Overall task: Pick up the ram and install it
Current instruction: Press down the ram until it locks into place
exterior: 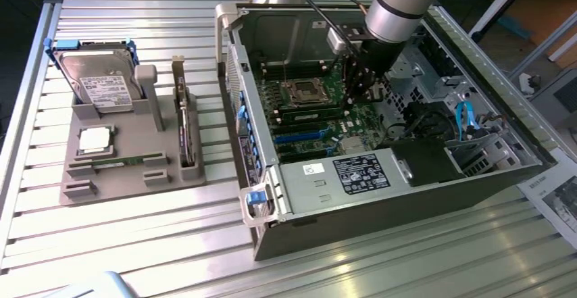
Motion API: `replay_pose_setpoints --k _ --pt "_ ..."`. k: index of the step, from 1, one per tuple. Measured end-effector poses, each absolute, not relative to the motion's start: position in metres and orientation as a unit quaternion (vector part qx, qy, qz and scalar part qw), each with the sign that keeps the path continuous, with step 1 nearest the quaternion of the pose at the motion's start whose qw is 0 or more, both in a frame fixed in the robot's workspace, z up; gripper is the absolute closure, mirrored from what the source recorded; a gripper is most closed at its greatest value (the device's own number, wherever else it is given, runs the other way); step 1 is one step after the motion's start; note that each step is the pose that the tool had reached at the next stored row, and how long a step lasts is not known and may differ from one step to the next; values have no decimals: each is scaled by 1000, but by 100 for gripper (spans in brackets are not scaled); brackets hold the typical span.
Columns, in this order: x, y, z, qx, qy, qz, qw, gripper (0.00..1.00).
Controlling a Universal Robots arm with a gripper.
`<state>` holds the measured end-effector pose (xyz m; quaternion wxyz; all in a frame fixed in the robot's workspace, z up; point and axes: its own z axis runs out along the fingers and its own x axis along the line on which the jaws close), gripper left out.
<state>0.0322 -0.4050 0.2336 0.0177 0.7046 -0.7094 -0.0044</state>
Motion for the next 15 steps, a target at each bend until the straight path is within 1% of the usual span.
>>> replay_pose_setpoints --k 15 --pt "32 -405 232 705 -709 -4 18 90"
